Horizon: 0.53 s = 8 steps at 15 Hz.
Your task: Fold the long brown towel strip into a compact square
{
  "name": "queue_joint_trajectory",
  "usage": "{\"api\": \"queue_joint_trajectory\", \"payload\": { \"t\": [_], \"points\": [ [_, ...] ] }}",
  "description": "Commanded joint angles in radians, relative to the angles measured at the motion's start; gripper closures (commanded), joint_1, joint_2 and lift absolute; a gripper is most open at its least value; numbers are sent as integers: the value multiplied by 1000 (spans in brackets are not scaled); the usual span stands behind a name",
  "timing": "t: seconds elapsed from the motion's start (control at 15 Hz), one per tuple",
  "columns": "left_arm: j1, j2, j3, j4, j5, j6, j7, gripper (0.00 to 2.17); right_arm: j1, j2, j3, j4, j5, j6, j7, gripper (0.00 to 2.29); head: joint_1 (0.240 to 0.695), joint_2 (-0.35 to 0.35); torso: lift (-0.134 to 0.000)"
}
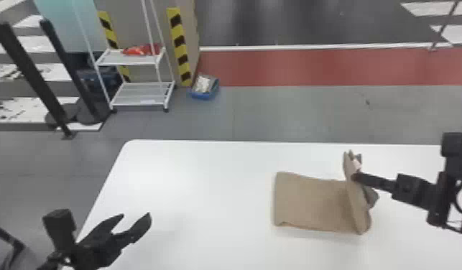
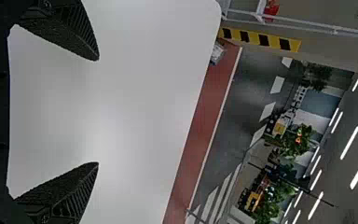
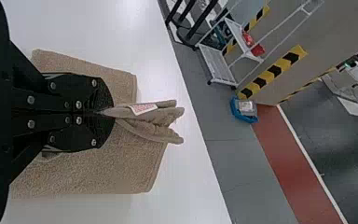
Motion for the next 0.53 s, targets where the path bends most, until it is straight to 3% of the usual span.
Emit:
{"api": "queue_joint_trajectory", "payload": {
  "t": [0.0, 0.2, 0.47],
  "points": [
    [0, -6, 5, 0, 0, 0, -2, 80, -9, 13, 11, -2, -27, -29, -3, 1237, 695, 93, 0],
    [0, -6, 11, 0, 3, 0, -2, 80, -14, 19, 23, -11, -50, -75, -9, 1237, 695, 116, 0],
    [-3, -6, 9, 5, 3, -9, -2, 80, -19, 16, 83, -11, -21, -57, -10, 1234, 695, 134, 0]
  ]
}}
